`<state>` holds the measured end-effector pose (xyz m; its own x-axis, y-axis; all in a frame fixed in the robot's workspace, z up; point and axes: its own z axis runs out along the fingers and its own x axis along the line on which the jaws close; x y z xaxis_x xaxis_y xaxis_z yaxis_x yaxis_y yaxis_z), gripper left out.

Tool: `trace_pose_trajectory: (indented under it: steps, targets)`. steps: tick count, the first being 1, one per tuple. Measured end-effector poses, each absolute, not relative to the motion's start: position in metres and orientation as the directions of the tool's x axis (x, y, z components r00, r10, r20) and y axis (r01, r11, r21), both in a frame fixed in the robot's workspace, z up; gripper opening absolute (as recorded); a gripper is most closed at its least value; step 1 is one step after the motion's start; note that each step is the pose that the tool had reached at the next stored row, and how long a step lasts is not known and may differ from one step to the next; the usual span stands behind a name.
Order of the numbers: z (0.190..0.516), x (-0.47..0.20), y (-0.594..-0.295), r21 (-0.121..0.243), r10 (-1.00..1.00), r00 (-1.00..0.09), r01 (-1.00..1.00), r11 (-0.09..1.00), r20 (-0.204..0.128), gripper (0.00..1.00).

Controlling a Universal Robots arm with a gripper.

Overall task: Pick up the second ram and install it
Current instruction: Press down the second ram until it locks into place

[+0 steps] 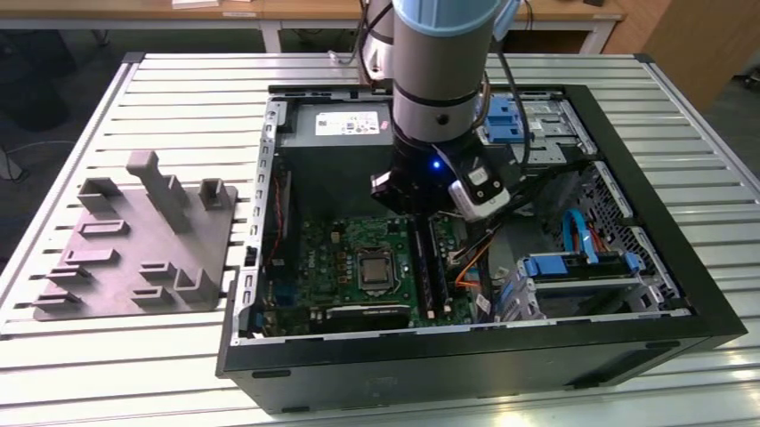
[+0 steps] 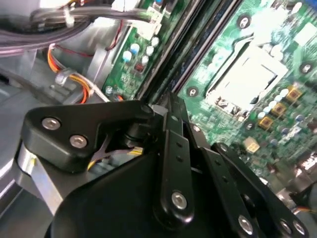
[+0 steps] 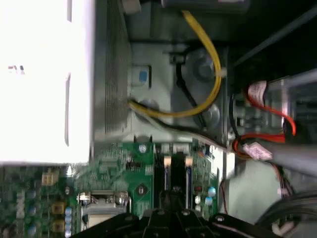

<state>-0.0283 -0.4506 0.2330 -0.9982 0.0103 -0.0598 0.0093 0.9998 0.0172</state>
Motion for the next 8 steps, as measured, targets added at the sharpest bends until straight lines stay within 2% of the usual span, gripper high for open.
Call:
trace_pose_trajectory:
  steps: [8]
  targets:
    - [0.233, -0.029, -0.477, 0.005, 0.010, -0.998, 0.009, 1.000, -0.060, 0.10]
